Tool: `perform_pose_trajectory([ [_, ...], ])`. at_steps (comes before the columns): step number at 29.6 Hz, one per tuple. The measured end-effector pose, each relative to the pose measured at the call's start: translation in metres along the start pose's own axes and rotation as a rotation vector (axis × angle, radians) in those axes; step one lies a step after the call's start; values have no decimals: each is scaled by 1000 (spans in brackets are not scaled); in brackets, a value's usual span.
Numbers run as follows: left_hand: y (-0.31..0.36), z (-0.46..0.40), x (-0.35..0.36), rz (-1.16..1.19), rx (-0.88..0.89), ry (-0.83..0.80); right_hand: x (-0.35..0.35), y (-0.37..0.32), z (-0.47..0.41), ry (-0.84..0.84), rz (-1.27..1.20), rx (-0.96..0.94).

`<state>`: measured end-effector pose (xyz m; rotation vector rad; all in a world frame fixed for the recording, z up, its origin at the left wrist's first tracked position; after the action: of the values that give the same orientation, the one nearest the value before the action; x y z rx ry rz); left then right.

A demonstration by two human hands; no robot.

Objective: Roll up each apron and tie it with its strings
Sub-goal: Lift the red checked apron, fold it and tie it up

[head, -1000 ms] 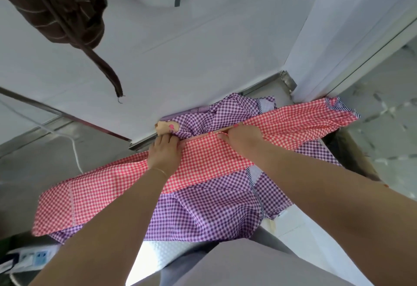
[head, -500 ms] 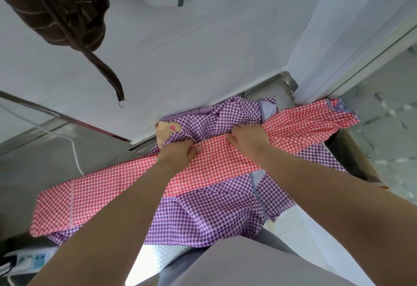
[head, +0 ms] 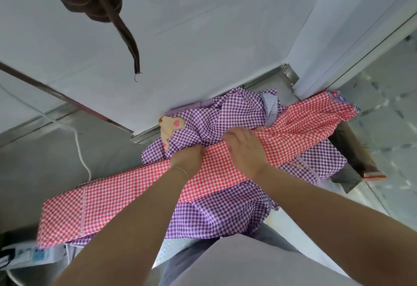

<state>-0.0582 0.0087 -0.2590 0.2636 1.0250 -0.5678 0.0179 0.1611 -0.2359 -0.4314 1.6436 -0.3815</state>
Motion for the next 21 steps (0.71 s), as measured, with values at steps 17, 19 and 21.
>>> perform_pose_trajectory([
  [17, -98, 42, 18, 43, 104, -486, 89, -49, 34, -350, -13, 349],
  [19, -121, 55, 19, 86, 103, -563, 89, -46, 35, -353, 11, 361],
  [21, -150, 68, 23, 36, 122, -621, 91, -49, 35, -345, 26, 366],
])
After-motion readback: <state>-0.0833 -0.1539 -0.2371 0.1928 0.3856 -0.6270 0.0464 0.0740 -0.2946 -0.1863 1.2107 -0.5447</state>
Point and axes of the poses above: each hand's wrist, its own z-axis away from the middle knuckle, its own x-axis out of the palm, y = z × x, the point moved 4 cm from there along -z, towards the middle knuckle, and after that the axes turned 11 degrees about -z, right-handed, at the moved point
